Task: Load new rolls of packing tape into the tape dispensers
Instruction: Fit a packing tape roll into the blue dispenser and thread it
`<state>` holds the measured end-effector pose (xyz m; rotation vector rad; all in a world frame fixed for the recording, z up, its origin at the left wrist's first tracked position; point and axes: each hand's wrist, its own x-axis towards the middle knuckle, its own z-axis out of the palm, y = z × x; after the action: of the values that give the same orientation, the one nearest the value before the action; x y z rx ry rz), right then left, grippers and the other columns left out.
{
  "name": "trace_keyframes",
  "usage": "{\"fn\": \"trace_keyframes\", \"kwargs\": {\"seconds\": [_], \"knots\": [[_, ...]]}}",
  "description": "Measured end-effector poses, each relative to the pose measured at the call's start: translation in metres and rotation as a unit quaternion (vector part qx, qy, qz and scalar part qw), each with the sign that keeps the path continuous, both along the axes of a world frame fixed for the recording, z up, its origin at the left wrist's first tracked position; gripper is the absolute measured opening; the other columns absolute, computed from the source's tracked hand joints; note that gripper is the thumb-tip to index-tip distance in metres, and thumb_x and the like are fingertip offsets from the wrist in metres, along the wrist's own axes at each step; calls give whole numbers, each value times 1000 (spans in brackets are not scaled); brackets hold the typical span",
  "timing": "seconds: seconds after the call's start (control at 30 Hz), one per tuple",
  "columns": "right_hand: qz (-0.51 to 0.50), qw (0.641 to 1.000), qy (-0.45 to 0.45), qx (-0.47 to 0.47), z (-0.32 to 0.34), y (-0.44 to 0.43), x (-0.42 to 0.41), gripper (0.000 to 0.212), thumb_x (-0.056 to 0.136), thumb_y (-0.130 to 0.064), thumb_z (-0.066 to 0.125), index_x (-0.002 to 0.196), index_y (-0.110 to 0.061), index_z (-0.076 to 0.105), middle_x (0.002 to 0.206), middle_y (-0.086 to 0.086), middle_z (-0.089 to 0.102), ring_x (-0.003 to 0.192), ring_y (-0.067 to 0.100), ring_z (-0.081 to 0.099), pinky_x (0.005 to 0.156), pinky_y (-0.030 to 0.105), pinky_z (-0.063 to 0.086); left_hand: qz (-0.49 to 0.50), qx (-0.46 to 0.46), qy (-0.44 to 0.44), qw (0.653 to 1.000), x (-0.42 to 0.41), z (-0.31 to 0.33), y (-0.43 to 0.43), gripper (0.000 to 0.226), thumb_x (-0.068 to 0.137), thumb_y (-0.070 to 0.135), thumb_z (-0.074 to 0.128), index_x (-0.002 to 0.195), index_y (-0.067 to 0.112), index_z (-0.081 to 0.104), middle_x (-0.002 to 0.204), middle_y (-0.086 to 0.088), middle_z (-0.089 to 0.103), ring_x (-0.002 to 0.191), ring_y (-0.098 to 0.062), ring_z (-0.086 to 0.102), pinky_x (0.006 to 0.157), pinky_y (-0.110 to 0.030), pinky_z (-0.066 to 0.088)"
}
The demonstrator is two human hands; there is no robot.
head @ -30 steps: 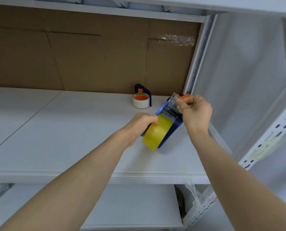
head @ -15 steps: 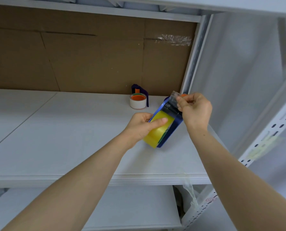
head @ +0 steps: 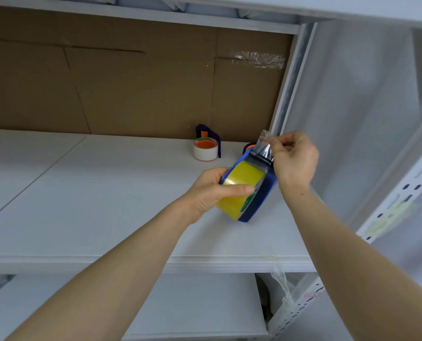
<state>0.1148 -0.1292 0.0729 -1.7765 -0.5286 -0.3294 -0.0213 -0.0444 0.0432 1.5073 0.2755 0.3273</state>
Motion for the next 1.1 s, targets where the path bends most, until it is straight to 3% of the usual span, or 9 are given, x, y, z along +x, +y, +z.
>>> {"fn": "trace_keyframes", "kwargs": {"seconds": [0.1, 0.23, 0.4, 0.5, 0.7, 0.83, 0.97, 1.1], "knots": [[4, 1000, 15, 27, -1, 0, 1, 15, 84, -22, 66, 76, -15, 56, 58, -10, 50, 60, 14, 50, 61, 24, 39, 29, 12, 4, 999, -1, 0, -4, 31, 72, 4, 78, 101, 12, 68, 95, -5, 73, 86, -16, 68, 81, -30, 55], [10, 995, 47, 83, -3, 1, 0, 16, 83, -17, 67, 71, -13, 56, 58, -6, 51, 53, 7, 46, 55, 20, 41, 115, -11, -13, 993, 0, 3, -10, 11, 76, 14, 76, 84, 9, 70, 68, 1, 71, 60, -7, 65, 60, -21, 55], [-2, 985, 82, 149, -3, 2, -2, 27, 83, -15, 68, 64, -22, 50, 61, 1, 56, 55, 12, 51, 56, 21, 46, 157, -6, -8, 988, 2, 11, -13, 22, 75, 21, 77, 85, 2, 71, 62, -2, 68, 54, -9, 63, 57, -21, 54], [-13, 978, 87, 191, 1, 3, 1, 27, 83, -16, 68, 65, -21, 49, 67, 6, 59, 60, 17, 54, 61, 24, 48, 190, -34, 13, 981, 3, 12, -16, 26, 73, 29, 79, 76, 4, 70, 56, -3, 64, 49, -11, 59, 50, -19, 51], [-16, 981, 107, 163, 0, 1, 7, 26, 83, -16, 68, 65, -22, 49, 70, 6, 61, 73, 32, 65, 72, 39, 56, 199, -21, 26, 979, 1, 16, -14, 34, 78, 39, 71, 72, 6, 66, 49, -2, 61, 41, -9, 56, 45, -18, 48], [-11, 989, 86, 116, 2, -1, 9, 19, 82, -19, 70, 70, -15, 56, 67, 2, 61, 65, 19, 59, 68, 31, 53, 201, -42, 7, 979, -4, 13, -8, 25, 86, 24, 65, 72, 4, 62, 46, -3, 62, 38, -10, 57, 43, -18, 48], [-17, 994, 83, 66, -4, -3, 9, 16, 83, -26, 69, 78, -14, 60, 69, -1, 60, 65, 14, 55, 67, 28, 48, 233, -48, -19, 971, -5, 12, -12, 30, 82, 27, 70, 69, 3, 60, 43, 0, 59, 37, -8, 56, 41, -17, 48], [-7, 989, 135, 67, -6, -1, 11, 23, 81, -27, 72, 66, -20, 56, 64, -5, 57, 62, 13, 55, 65, 29, 50, 265, -45, -39, 963, -5, 11, -15, 32, 81, 27, 72, 63, 4, 57, 40, 3, 57, 36, -7, 55, 40, -17, 46]]}}
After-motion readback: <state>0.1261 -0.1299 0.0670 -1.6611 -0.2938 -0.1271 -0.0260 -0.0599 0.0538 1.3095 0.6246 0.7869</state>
